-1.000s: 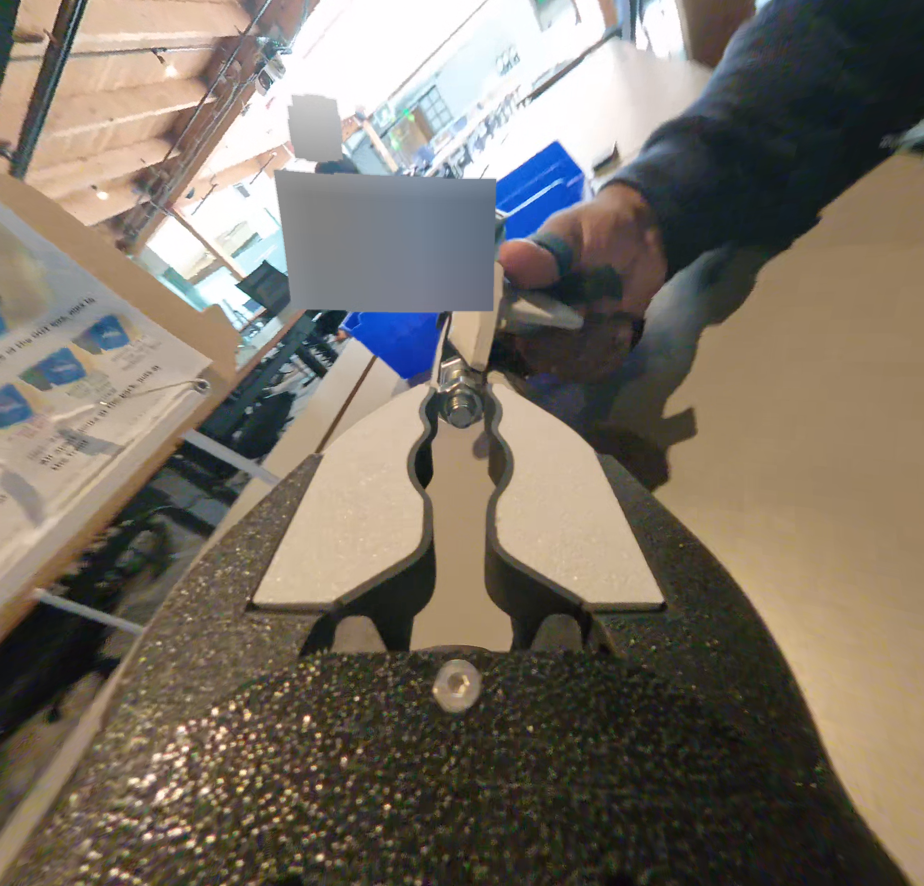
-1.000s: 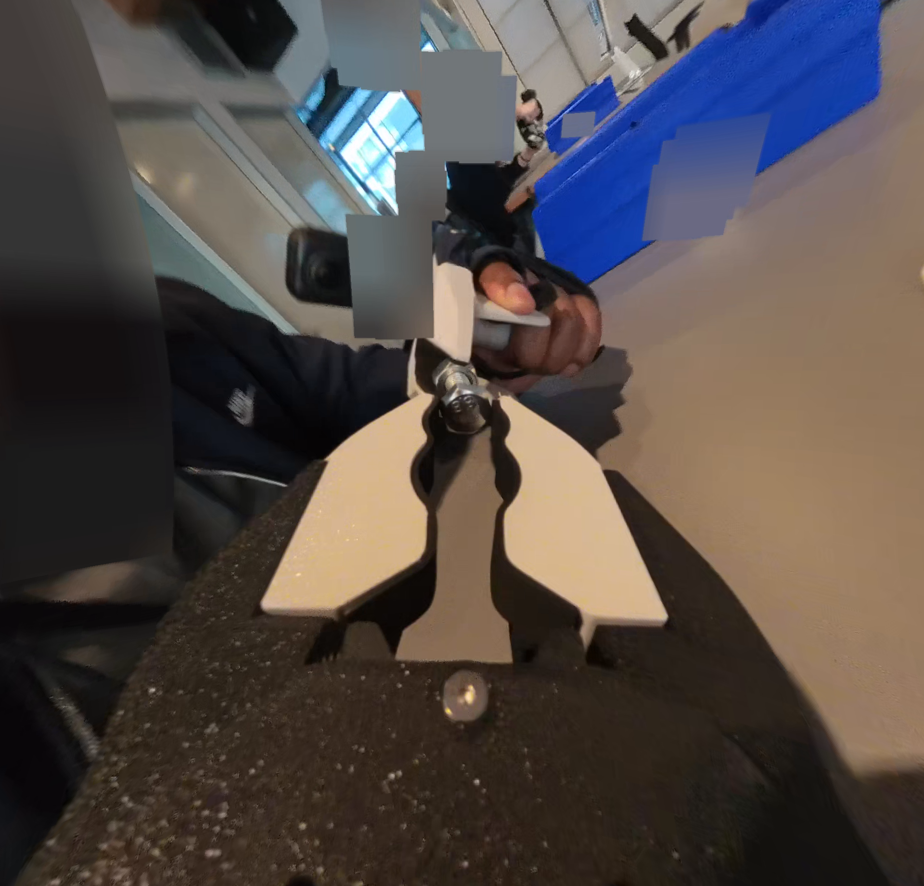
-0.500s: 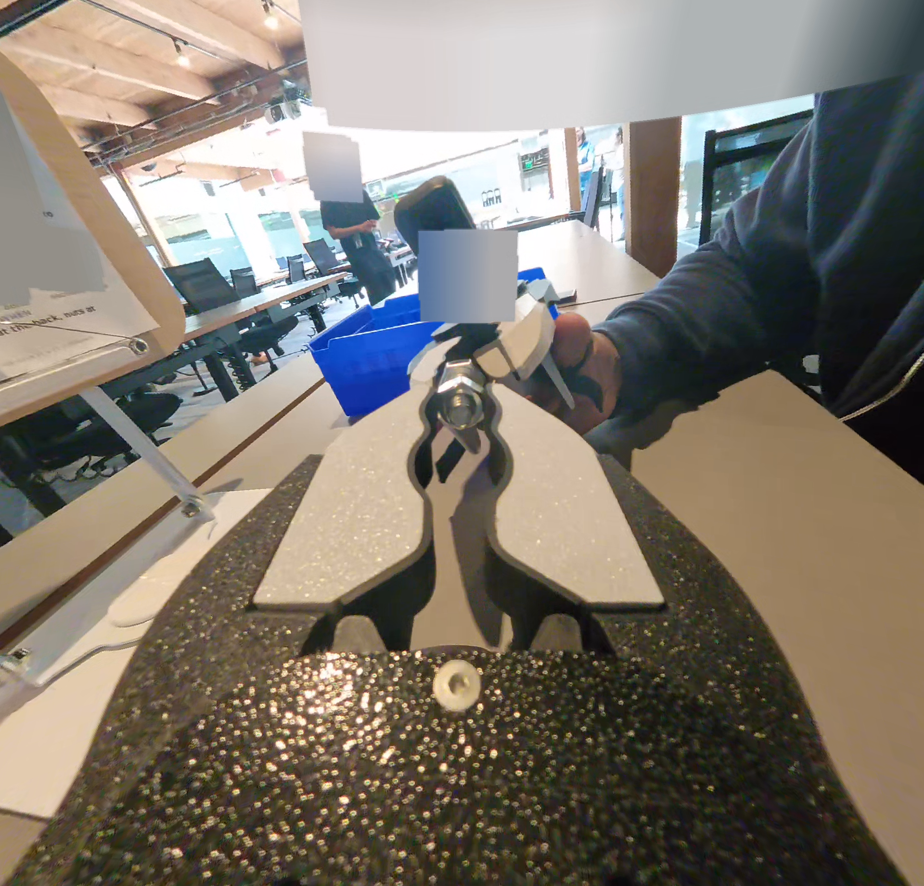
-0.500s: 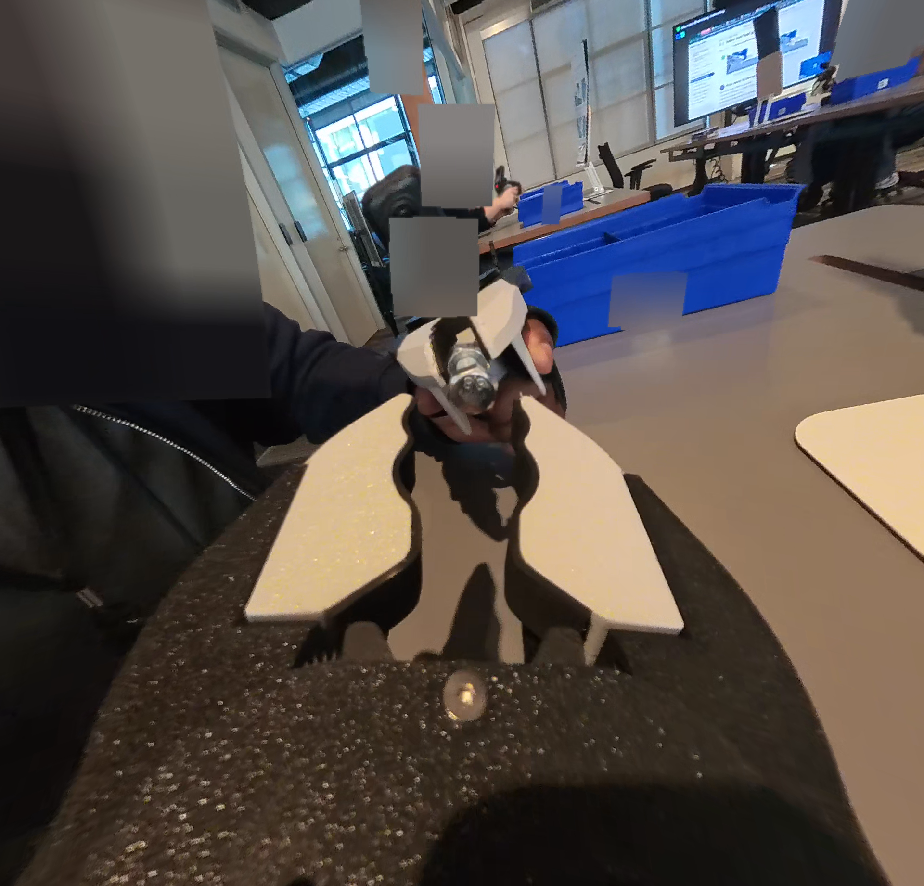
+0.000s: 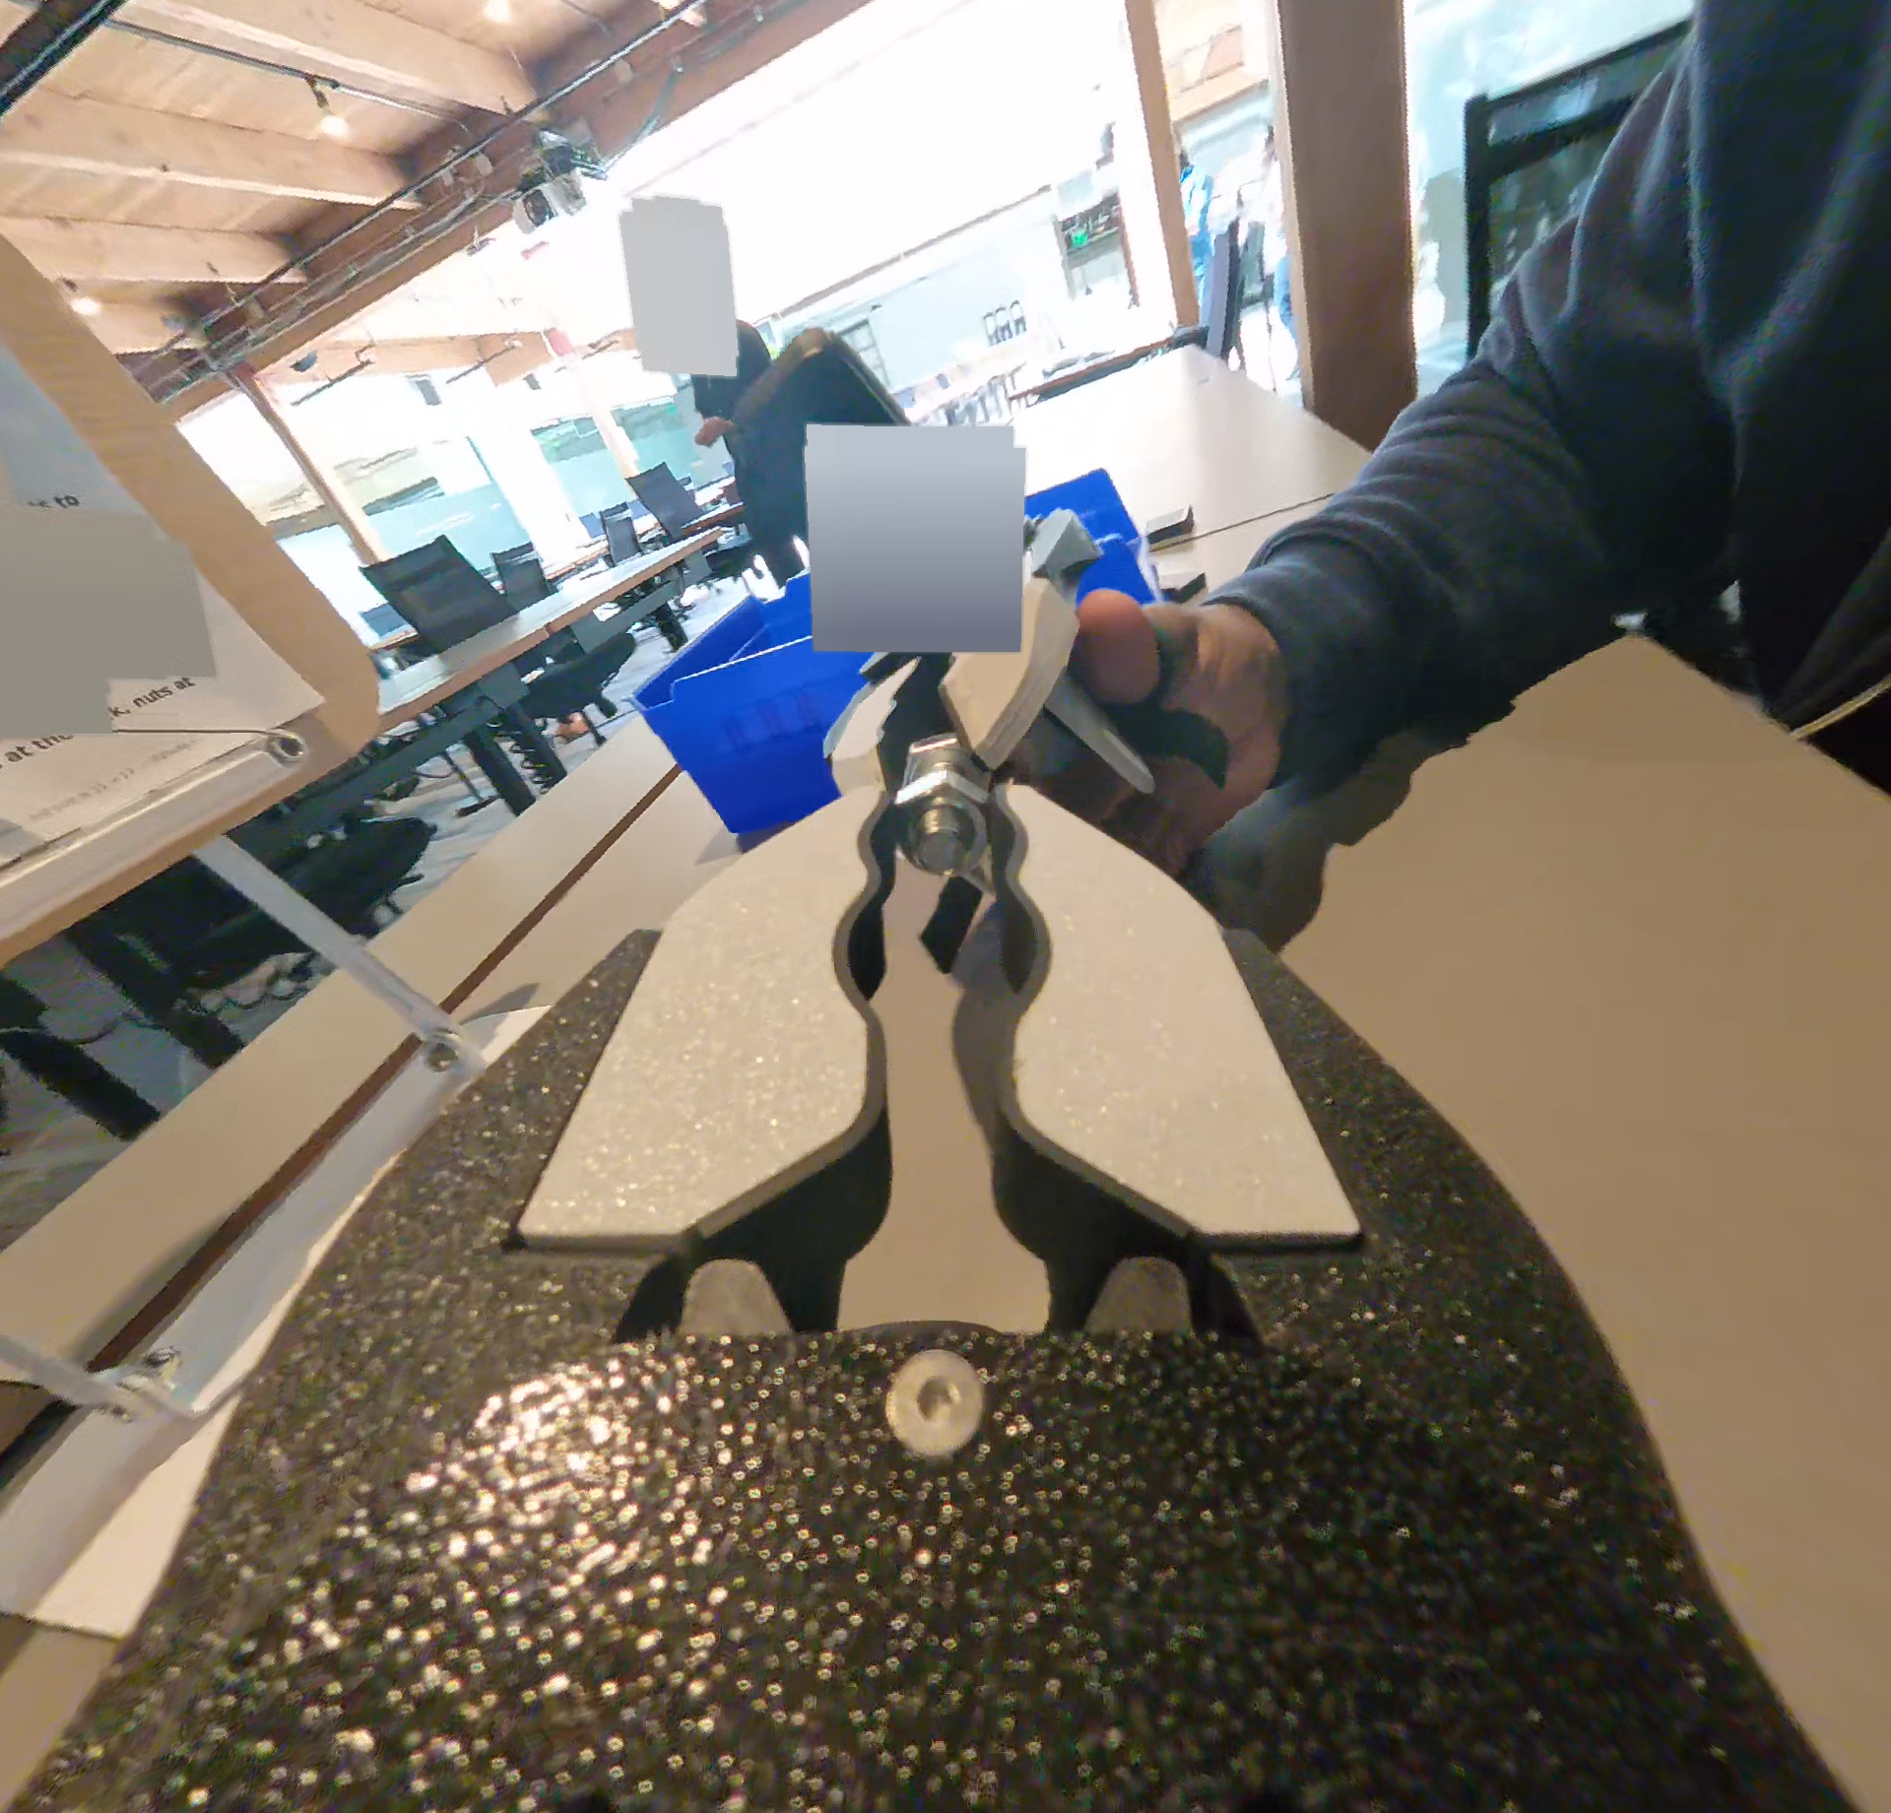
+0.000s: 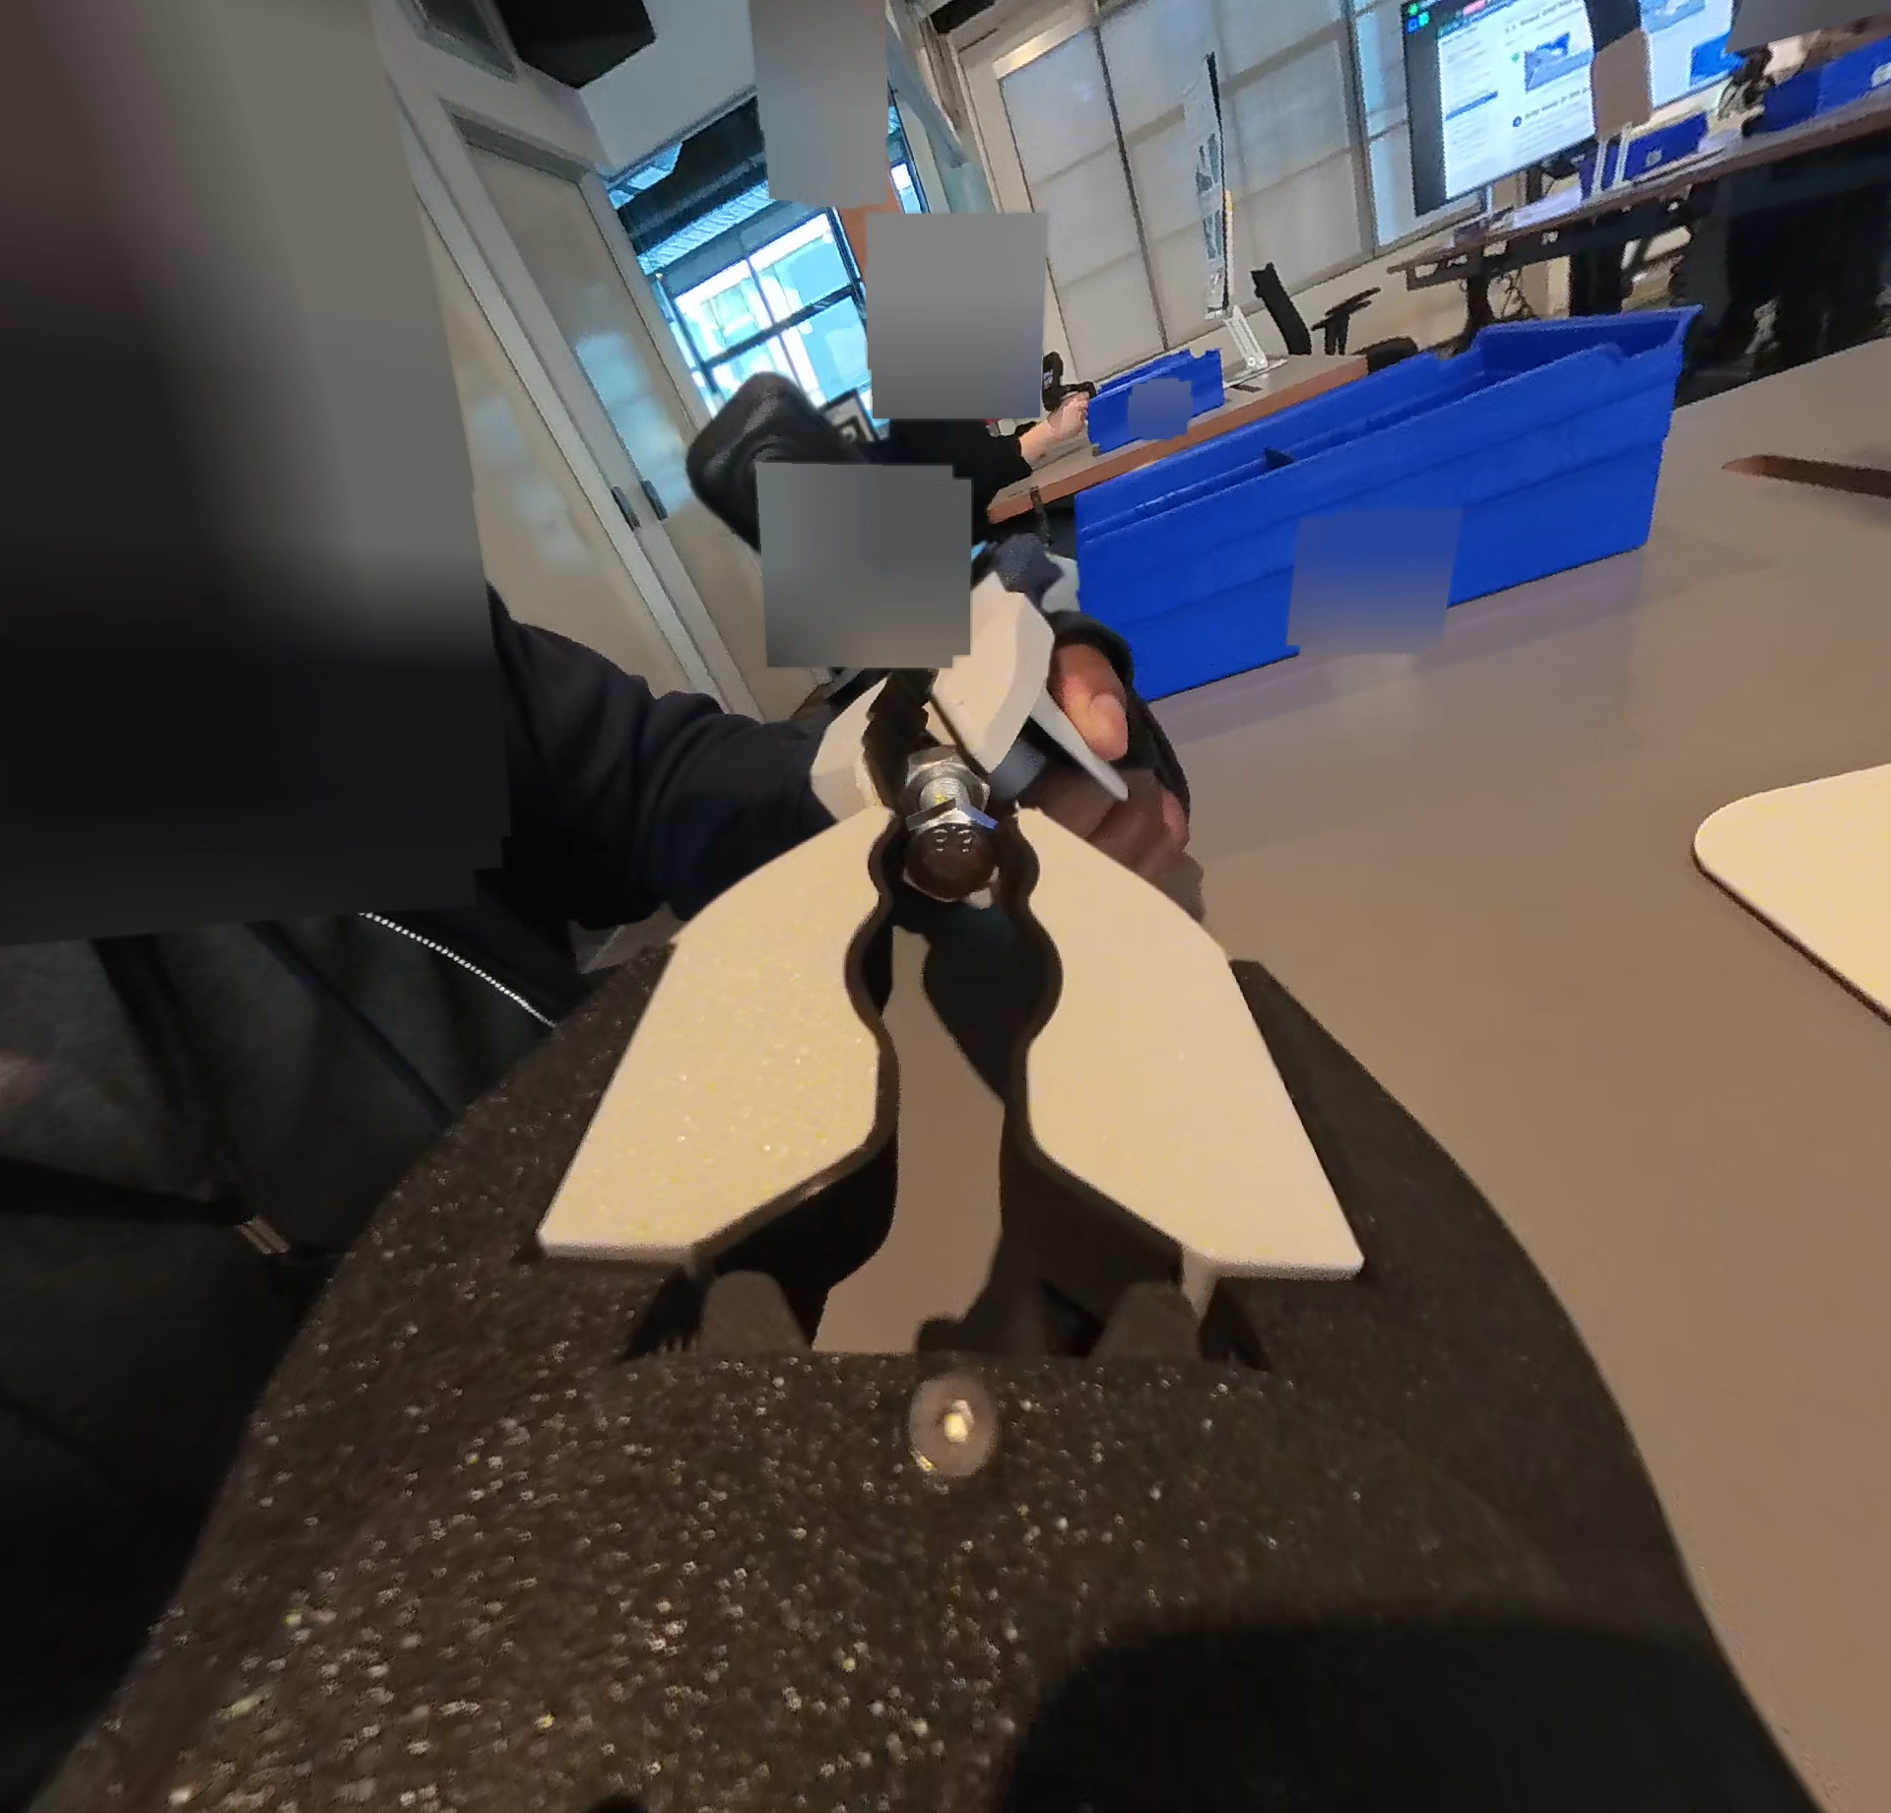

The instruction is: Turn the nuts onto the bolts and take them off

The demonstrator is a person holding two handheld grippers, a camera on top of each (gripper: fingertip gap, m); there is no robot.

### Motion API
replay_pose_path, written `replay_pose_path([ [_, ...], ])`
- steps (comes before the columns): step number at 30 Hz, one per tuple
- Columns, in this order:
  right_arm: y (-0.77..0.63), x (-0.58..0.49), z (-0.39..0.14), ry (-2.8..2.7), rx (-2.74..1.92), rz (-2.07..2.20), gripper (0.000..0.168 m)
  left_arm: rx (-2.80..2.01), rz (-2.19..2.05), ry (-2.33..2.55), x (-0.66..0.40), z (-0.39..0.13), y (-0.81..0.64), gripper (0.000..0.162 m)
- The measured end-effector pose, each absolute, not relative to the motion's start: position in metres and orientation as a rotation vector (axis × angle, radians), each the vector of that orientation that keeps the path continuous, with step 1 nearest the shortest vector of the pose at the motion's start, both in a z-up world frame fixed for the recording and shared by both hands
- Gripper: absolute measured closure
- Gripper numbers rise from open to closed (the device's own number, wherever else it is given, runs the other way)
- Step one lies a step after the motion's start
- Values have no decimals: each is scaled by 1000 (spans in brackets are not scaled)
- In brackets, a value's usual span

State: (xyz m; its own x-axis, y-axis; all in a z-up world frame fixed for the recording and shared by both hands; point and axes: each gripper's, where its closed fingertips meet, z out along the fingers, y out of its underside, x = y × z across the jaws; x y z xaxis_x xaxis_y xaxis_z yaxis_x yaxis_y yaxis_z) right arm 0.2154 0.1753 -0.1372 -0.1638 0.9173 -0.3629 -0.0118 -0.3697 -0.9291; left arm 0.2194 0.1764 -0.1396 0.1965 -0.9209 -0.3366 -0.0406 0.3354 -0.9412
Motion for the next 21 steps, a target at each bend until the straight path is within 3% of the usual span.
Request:
replay_pose_path([
  [7,180,216,-139,-1016,-1409,1732,152,-917,-417,1316,219,-147,181,144],
  [13,184,221,-132,-995,-1364,1697,152,-1077,-843,1130,217,-131,185,114],
  [17,187,224,-130,-997,-1349,1638,152,-1240,-1145,1009,217,-132,191,113],
  [21,189,224,-131,-988,-1354,1626,152,-1273,-1146,1036,222,-138,189,117],
])
